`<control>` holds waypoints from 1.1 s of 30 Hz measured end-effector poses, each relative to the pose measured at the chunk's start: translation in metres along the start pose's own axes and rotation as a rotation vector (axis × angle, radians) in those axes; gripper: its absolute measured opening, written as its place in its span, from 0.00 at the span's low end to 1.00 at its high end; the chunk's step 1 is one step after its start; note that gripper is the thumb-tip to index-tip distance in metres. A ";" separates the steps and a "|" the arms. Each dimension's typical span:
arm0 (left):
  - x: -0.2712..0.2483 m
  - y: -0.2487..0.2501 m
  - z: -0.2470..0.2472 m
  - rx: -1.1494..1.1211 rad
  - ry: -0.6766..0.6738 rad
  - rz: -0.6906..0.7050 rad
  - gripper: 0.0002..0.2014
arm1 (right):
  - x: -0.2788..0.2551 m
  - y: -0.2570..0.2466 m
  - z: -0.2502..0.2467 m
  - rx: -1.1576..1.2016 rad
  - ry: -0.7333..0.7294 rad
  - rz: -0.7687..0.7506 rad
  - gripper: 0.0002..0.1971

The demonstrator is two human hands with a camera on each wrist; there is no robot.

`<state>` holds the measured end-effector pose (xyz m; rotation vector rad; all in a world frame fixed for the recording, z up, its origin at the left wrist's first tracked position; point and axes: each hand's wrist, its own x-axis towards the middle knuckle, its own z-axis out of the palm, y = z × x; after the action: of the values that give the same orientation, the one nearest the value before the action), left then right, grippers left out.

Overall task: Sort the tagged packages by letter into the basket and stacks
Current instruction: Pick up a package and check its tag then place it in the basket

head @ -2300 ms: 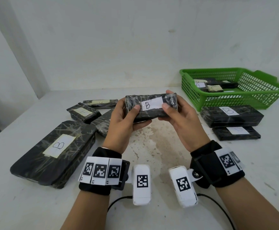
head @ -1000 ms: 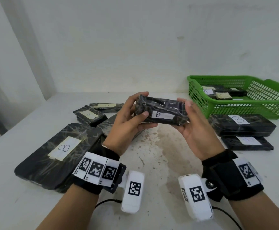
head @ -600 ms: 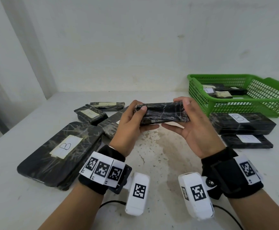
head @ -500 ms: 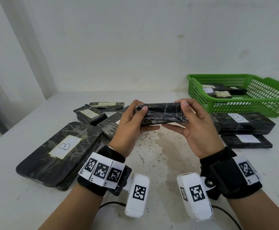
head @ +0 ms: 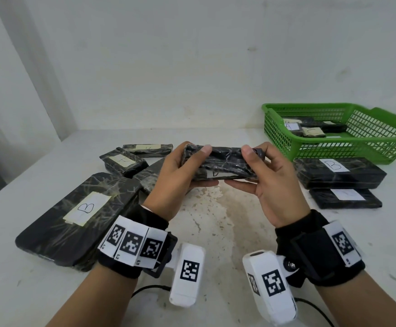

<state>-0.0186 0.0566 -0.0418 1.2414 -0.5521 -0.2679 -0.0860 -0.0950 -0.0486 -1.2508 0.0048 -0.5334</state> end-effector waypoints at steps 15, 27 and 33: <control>0.000 -0.005 0.001 0.066 0.101 -0.031 0.07 | -0.002 0.005 0.003 -0.089 0.013 0.069 0.16; -0.001 -0.006 0.001 0.174 0.070 -0.012 0.09 | -0.002 0.007 0.003 -0.068 0.047 0.094 0.18; -0.002 -0.006 0.001 0.145 0.078 0.017 0.04 | -0.002 0.005 0.004 -0.094 0.016 0.102 0.19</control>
<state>-0.0205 0.0547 -0.0479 1.3806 -0.5212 -0.1665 -0.0853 -0.0898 -0.0523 -1.3301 0.1074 -0.4590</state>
